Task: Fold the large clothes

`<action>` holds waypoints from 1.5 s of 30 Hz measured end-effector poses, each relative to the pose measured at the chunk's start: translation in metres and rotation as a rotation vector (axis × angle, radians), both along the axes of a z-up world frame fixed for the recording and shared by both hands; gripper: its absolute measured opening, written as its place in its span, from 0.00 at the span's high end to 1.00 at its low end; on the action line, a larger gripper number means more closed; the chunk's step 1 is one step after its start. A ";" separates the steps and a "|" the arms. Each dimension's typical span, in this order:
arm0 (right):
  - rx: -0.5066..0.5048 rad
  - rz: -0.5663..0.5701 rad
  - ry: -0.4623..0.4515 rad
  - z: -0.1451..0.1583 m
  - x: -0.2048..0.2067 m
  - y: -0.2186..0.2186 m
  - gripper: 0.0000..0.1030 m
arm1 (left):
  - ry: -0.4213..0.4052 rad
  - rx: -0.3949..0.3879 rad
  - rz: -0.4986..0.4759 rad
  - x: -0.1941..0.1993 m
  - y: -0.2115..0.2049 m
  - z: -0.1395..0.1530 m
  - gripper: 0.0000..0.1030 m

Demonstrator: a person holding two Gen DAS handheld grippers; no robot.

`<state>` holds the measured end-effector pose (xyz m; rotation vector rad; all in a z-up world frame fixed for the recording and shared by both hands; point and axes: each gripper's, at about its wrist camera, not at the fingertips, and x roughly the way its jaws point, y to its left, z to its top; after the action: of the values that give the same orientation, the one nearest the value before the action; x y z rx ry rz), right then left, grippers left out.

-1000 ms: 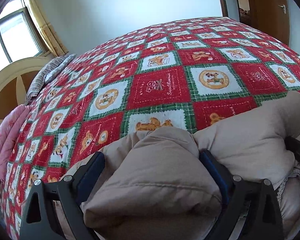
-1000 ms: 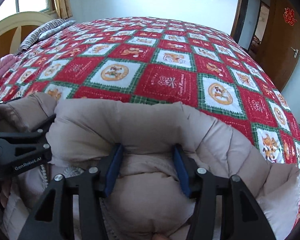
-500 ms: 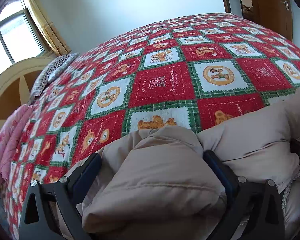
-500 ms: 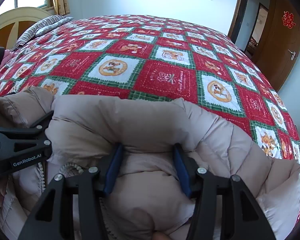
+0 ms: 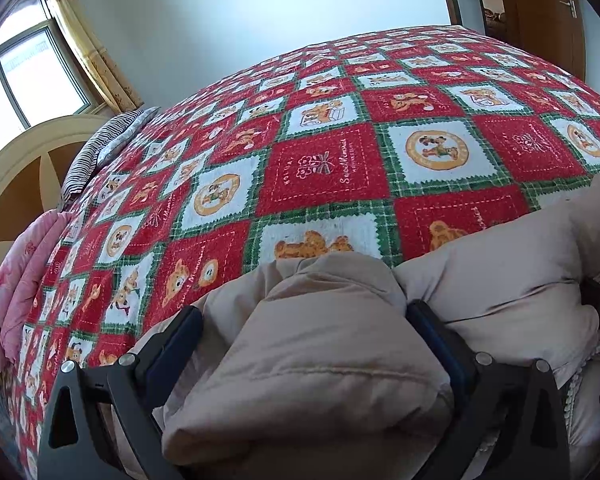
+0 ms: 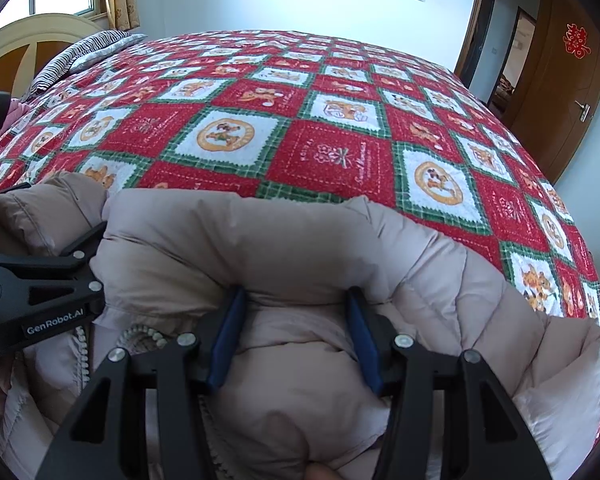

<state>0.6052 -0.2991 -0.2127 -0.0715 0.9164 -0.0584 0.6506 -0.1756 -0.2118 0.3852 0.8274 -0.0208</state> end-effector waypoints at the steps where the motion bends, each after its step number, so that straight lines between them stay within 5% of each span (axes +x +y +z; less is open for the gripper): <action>1: -0.001 0.000 0.001 0.000 0.000 0.000 0.47 | 0.000 0.002 0.000 0.000 0.000 0.000 0.01; 17: -0.016 -0.001 0.006 -0.001 0.004 0.001 0.47 | -0.006 0.018 -0.001 0.000 -0.003 -0.001 0.01; 25: -0.058 0.001 0.027 -0.001 0.006 0.006 0.47 | -0.035 0.108 -0.006 -0.002 -0.015 0.000 0.01; 29: -0.037 0.031 0.057 0.007 0.007 0.001 0.45 | -0.004 0.090 -0.011 -0.001 -0.006 0.018 0.01; 31: -0.003 0.043 0.045 0.022 -0.005 -0.007 0.40 | -0.032 0.029 -0.010 -0.014 0.009 0.042 0.01; 33: 0.005 0.028 -0.029 0.037 -0.026 -0.013 0.21 | -0.070 -0.034 -0.035 -0.036 0.028 0.068 0.01; 35: -0.015 0.022 -0.061 0.045 -0.052 -0.020 0.16 | -0.091 -0.021 -0.045 -0.058 0.043 0.080 0.01; 39: 0.013 -0.028 -0.071 0.049 -0.103 -0.042 0.16 | -0.135 0.014 -0.041 -0.123 0.094 0.085 0.01; 45: 0.080 -0.120 -0.036 0.040 -0.192 -0.066 0.16 | -0.054 -0.036 0.011 -0.219 0.170 0.055 0.01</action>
<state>0.4132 -0.3654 -0.1724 0.0584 0.8853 -0.1339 0.4320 -0.0057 -0.1563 0.3462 0.7745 -0.0149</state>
